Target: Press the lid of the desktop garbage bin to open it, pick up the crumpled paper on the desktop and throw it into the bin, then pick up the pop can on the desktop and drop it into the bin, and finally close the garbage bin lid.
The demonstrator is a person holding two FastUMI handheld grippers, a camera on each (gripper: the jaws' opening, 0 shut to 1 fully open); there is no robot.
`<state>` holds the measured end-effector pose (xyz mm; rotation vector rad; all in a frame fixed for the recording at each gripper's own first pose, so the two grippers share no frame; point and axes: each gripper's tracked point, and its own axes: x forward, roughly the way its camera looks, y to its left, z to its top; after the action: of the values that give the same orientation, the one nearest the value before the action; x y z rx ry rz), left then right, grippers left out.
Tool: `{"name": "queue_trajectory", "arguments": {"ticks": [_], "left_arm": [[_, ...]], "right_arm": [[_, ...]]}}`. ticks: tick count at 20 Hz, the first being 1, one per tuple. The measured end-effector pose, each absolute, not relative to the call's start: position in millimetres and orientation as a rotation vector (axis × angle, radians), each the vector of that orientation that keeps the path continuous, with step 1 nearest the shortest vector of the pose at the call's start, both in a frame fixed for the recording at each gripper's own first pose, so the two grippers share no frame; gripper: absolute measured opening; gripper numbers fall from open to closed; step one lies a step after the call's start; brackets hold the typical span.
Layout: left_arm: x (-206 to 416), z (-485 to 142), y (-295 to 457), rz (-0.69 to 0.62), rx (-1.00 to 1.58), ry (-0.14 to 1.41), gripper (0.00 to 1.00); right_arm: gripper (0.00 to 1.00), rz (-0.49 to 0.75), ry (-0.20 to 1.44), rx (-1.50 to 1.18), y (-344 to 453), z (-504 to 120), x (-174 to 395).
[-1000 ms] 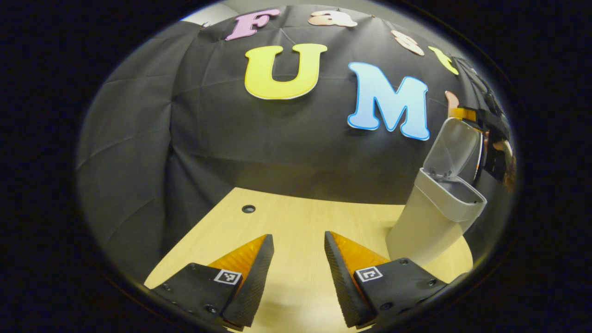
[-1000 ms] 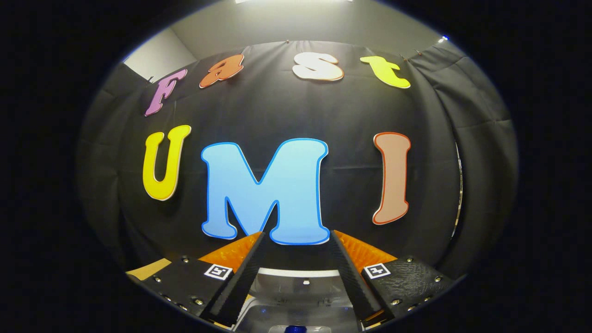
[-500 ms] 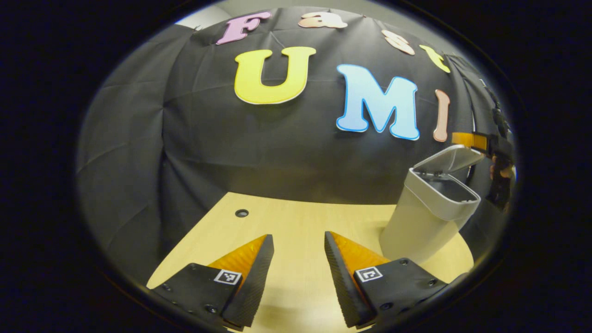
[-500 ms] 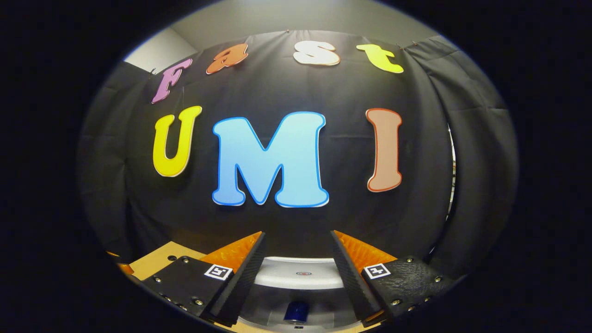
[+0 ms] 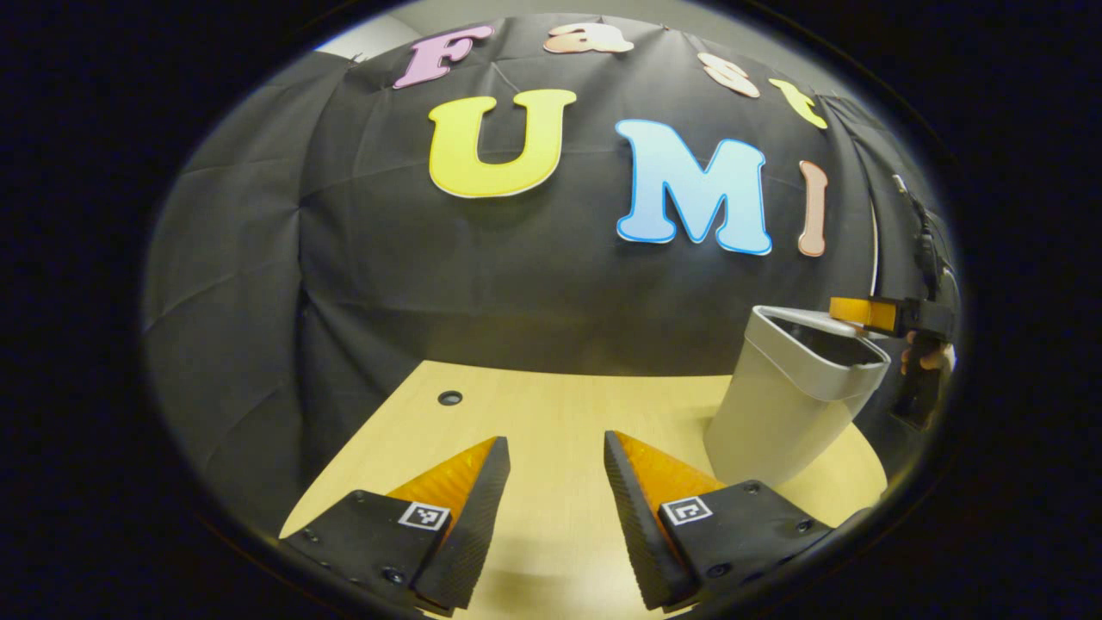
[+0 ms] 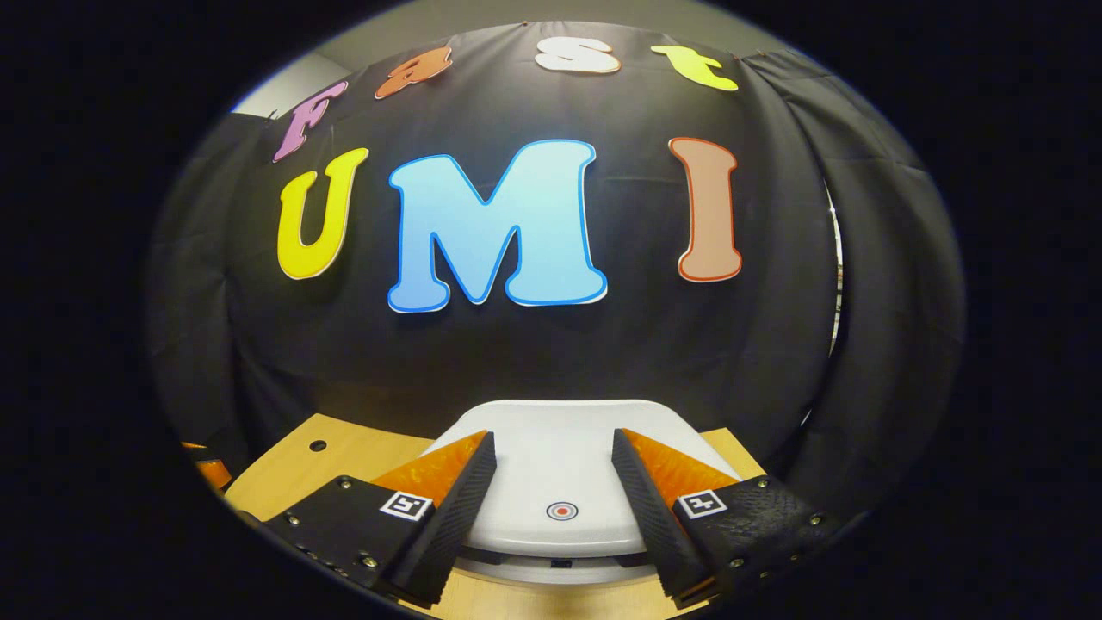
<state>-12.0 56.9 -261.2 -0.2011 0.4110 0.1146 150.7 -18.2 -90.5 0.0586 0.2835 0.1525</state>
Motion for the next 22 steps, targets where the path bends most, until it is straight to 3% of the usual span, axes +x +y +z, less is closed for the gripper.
{"name": "queue_trajectory", "arguments": {"ticks": [9,10,22], "left_arm": [[-7,-265,55,0.106,-0.194,0.41,0.78],[-5,-266,55,0.106,-0.195,0.411,0.75],[7,-274,54,0.096,-0.186,0.425,0.75]], "right_arm": [[0.88,0.15,0.299,0.021,-16,-109,146],[0.88,0.15,0.287,0.02,-16,-109,146],[0.89,0.136,0.106,0.041,-14,-119,144]]}}
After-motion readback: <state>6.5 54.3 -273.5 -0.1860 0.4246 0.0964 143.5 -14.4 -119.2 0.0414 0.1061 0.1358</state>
